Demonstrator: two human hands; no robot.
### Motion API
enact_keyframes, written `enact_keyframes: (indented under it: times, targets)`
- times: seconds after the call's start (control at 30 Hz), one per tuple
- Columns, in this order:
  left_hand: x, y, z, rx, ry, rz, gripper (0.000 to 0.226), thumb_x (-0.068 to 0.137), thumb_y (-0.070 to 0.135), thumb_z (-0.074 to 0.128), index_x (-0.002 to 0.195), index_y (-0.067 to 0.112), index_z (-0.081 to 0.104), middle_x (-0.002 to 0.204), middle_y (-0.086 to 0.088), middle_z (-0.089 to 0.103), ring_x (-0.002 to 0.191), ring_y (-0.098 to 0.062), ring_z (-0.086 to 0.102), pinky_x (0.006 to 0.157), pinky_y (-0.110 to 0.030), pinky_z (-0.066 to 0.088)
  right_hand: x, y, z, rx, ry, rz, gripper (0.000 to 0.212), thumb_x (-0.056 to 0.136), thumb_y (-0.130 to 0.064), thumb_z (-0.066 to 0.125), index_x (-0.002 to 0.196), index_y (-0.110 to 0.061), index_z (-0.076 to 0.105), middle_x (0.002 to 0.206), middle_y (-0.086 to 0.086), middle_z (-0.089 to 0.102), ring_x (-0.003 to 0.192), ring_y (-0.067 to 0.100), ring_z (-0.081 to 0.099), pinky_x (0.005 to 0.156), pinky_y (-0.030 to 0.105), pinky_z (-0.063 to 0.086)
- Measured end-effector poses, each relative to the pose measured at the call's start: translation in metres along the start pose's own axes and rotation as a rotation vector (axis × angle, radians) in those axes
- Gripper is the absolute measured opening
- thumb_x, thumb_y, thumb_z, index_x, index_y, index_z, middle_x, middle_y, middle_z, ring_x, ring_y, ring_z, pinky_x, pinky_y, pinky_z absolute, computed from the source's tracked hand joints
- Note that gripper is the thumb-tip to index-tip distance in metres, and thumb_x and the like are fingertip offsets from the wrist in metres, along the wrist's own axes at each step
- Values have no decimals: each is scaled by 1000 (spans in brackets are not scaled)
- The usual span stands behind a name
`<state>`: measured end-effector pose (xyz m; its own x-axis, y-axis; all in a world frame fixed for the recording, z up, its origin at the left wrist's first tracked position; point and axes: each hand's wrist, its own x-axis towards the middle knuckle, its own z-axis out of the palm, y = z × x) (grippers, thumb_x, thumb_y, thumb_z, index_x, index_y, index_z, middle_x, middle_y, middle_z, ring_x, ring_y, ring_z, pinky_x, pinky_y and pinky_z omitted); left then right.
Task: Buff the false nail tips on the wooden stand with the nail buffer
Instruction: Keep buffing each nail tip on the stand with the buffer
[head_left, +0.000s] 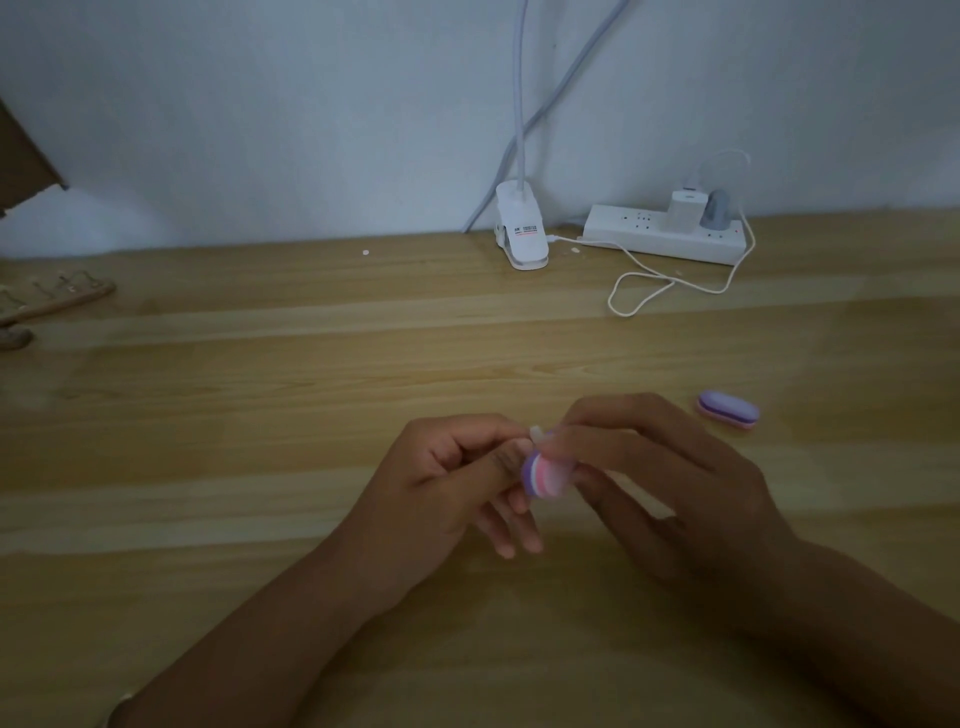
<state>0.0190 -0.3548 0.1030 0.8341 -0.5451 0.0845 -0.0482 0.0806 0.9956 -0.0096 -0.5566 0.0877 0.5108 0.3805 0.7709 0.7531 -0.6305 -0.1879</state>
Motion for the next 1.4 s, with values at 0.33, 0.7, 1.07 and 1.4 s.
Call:
enact_keyframes:
  times: [0.33, 0.7, 1.07, 1.4]
  targets:
    - [-1, -1, -1, -57, -101, -18, 23, 91, 16, 51, 75, 10, 66, 57, -8, 55, 47, -26, 62, 49, -28, 51, 6, 0, -5, 13, 93, 55, 20, 91, 2, 63, 108, -7, 68, 105, 5, 64, 107, 7, 58, 100, 11, 37]
    - [0, -4, 0, -113, -172, -27, 25, 92, 19, 54, 70, 14, 64, 52, -1, 49, 40, -20, 53, 46, -24, 47, -1, 0, 1, 44, 54, -45, 23, 92, 6, 63, 109, -8, 69, 111, 4, 62, 105, 11, 61, 96, 19, 43]
    - [0, -1, -1, -94, -151, -62, 33, 93, 25, 44, 62, 16, 52, 48, 0, 36, 34, -18, 43, 43, -27, 36, 5, 1, -6, -86, 9, 0, 20, 90, 6, 65, 102, -7, 74, 105, 8, 66, 98, 13, 62, 94, 12, 38]
    - [0, 2, -7, -278, -243, -130, 29, 91, 30, 46, 63, 20, 46, 46, 8, 31, 30, -7, 34, 44, -21, 38, 6, 7, -7, -68, 29, 22, 19, 88, 8, 65, 101, -3, 73, 103, 10, 66, 98, 15, 62, 93, 15, 42]
